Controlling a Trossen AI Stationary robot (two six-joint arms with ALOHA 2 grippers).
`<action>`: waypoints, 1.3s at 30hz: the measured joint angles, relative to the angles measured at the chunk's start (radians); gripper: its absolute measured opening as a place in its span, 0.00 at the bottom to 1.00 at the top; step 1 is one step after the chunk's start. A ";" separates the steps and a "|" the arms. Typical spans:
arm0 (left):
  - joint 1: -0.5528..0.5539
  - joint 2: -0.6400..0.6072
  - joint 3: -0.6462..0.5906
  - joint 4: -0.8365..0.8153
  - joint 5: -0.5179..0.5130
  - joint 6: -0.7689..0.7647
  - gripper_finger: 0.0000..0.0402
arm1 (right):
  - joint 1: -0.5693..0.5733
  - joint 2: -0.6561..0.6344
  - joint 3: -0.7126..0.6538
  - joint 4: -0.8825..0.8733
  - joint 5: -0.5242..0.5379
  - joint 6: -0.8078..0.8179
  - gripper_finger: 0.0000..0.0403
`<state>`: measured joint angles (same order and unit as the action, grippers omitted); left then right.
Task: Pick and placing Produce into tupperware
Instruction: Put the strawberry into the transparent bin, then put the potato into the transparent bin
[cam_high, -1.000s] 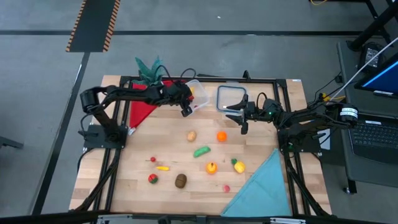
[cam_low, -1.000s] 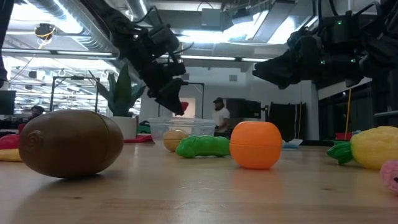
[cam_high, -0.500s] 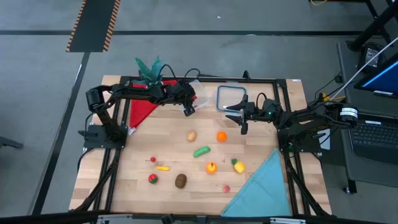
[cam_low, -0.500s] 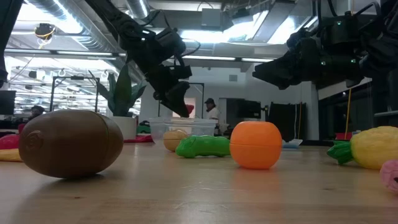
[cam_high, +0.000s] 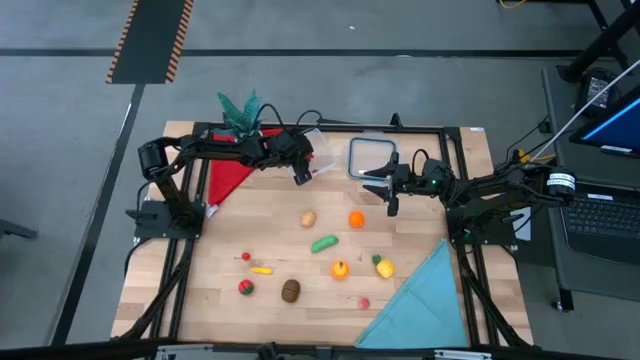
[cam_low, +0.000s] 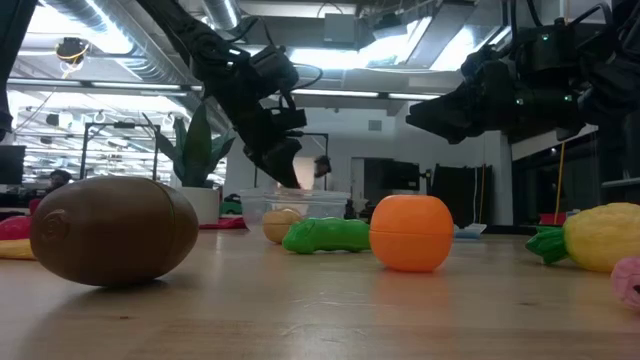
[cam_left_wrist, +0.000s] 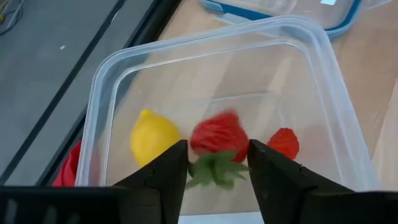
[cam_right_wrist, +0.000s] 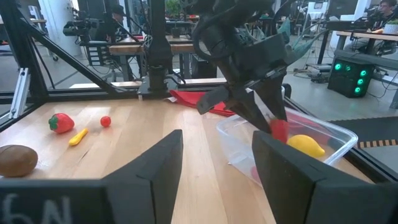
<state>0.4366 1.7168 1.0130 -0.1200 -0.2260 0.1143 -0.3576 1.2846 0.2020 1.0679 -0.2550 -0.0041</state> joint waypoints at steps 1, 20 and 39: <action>0.000 0.000 0.000 0.000 0.000 0.001 0.41 | 0.000 0.000 0.000 0.000 0.000 0.000 0.49; -0.062 -0.218 -0.013 -0.058 0.002 -0.024 0.41 | 0.000 0.000 0.000 0.006 0.000 -0.027 0.49; -0.296 -0.551 -0.525 0.571 0.157 -0.049 0.38 | 0.000 0.000 0.000 0.005 0.000 -0.027 0.49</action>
<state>0.1408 1.1656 0.4885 0.4508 -0.0692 0.0654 -0.3576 1.2846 0.2020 1.0733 -0.2554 -0.0311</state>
